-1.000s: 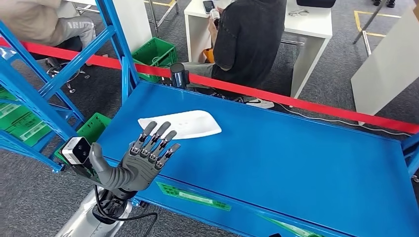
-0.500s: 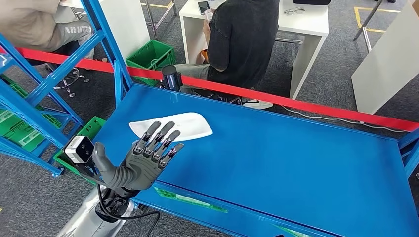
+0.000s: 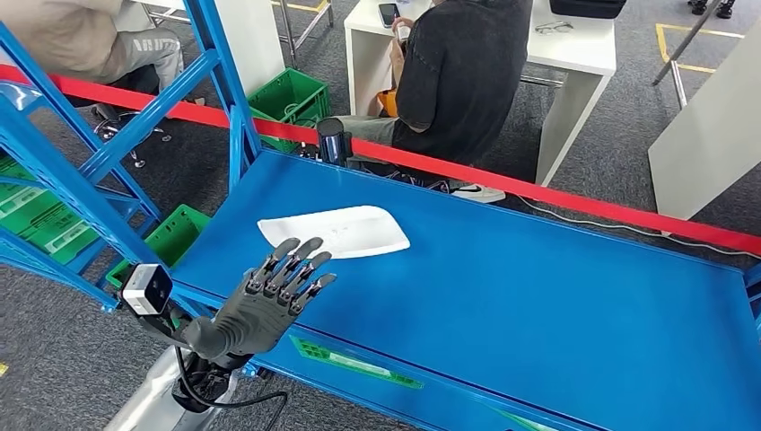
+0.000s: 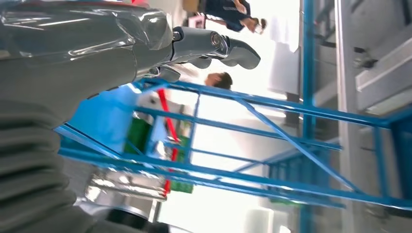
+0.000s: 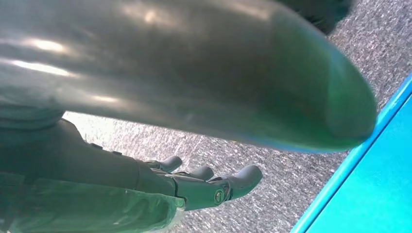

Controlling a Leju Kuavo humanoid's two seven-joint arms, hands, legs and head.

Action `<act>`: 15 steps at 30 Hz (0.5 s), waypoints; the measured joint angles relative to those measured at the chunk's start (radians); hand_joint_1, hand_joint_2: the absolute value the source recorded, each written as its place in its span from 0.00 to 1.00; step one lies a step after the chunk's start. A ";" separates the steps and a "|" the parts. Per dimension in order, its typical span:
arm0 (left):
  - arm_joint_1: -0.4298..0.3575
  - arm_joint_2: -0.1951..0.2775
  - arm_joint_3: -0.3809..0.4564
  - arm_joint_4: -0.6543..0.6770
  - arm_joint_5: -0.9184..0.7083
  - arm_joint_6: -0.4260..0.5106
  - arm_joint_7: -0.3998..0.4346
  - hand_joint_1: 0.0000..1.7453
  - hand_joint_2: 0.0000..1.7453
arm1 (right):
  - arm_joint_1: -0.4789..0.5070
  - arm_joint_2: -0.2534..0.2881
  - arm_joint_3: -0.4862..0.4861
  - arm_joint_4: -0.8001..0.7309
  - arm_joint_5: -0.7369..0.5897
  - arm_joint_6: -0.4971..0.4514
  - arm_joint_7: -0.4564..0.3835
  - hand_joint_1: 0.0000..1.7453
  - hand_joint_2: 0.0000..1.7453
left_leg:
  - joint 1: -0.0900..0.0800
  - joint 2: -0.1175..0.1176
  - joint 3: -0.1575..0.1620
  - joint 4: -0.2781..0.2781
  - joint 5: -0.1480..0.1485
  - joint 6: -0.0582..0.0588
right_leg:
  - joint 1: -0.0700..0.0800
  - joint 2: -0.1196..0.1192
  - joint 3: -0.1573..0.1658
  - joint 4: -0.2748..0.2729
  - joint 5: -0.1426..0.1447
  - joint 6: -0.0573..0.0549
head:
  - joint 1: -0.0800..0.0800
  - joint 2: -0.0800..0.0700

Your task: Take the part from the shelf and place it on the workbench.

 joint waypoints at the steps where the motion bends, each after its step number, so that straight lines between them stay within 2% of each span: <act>1: 0.002 0.002 0.003 0.000 -0.023 0.005 -0.002 0.00 1.00 | -0.002 0.003 0.000 0.000 -0.003 -0.002 0.002 0.00 0.00 | -0.002 -0.002 -0.002 0.006 -0.004 -0.006 | -0.001 0.000 0.028 -0.058 0.020 -0.001 | 0.000 0.000; 2: 0.003 0.003 0.005 0.000 -0.045 0.010 -0.003 0.00 1.00 | -0.004 0.008 0.000 0.000 -0.008 -0.004 0.005 0.00 0.00 | -0.003 -0.003 -0.004 0.011 -0.008 -0.012 | 0.000 0.001 0.045 -0.089 0.031 -0.008 | 0.000 0.000; 5: 0.005 0.006 0.006 0.000 -0.104 0.021 0.007 0.00 1.00 | -0.011 0.027 -0.007 0.001 -0.032 -0.014 0.012 0.00 0.00 | -0.001 -0.003 -0.007 0.017 -0.013 -0.023 | 0.004 0.001 0.049 -0.098 0.036 -0.033 | -0.001 0.000; 7: 0.004 0.007 0.006 -0.001 -0.129 0.028 0.015 0.00 1.00 | -0.013 0.040 -0.013 0.002 -0.044 -0.019 0.013 0.00 0.00 | 0.004 0.000 -0.022 0.055 -0.041 -0.034 | -0.001 0.001 0.051 -0.100 0.038 -0.046 | -0.002 0.000; 8: 0.004 0.007 0.006 -0.003 -0.135 0.031 0.021 0.00 1.00 | -0.012 0.045 -0.016 0.002 -0.049 -0.020 0.013 0.00 0.00 | 0.006 0.002 -0.043 0.103 -0.070 -0.039 | -0.003 0.001 0.051 -0.101 0.038 -0.050 | -0.003 0.000; 10: 0.005 0.008 0.005 -0.007 -0.140 0.035 0.037 0.00 1.00 | -0.009 0.053 -0.021 0.004 -0.062 -0.020 0.013 0.00 0.00 | 0.009 0.005 -0.108 0.241 -0.137 -0.048 | -0.001 0.002 0.050 -0.100 0.038 -0.054 | -0.004 0.000; 11: 0.006 0.009 0.004 -0.010 -0.138 0.036 0.048 0.00 1.00 | -0.006 0.057 -0.025 0.005 -0.069 -0.018 0.013 0.00 0.00 | 0.011 0.006 -0.134 0.294 -0.154 -0.050 | 0.001 0.003 0.050 -0.100 0.037 -0.054 | -0.004 0.000; 12: 0.008 0.010 0.003 -0.013 -0.136 0.035 0.059 0.00 1.00 | -0.002 0.062 -0.029 0.006 -0.076 -0.017 0.013 0.00 0.00 | 0.011 0.007 -0.143 0.313 -0.152 -0.050 | 0.002 0.006 0.050 -0.100 0.037 -0.054 | -0.004 0.000; 13: 0.010 0.012 0.002 -0.018 -0.131 0.032 0.069 0.00 1.00 | 0.002 0.066 -0.034 0.006 -0.083 -0.015 0.013 0.00 0.00 | 0.011 0.008 -0.132 0.291 -0.131 -0.048 | 0.003 0.010 0.051 -0.100 0.037 -0.054 | -0.004 0.000; 15: 0.011 0.016 0.001 -0.028 -0.118 0.028 0.083 0.00 1.00 | 0.008 0.076 -0.040 0.007 -0.089 -0.013 0.013 0.00 0.00 | 0.010 0.001 -0.063 0.154 -0.062 -0.035 | 0.005 0.021 0.053 -0.100 0.038 -0.054 | -0.004 0.000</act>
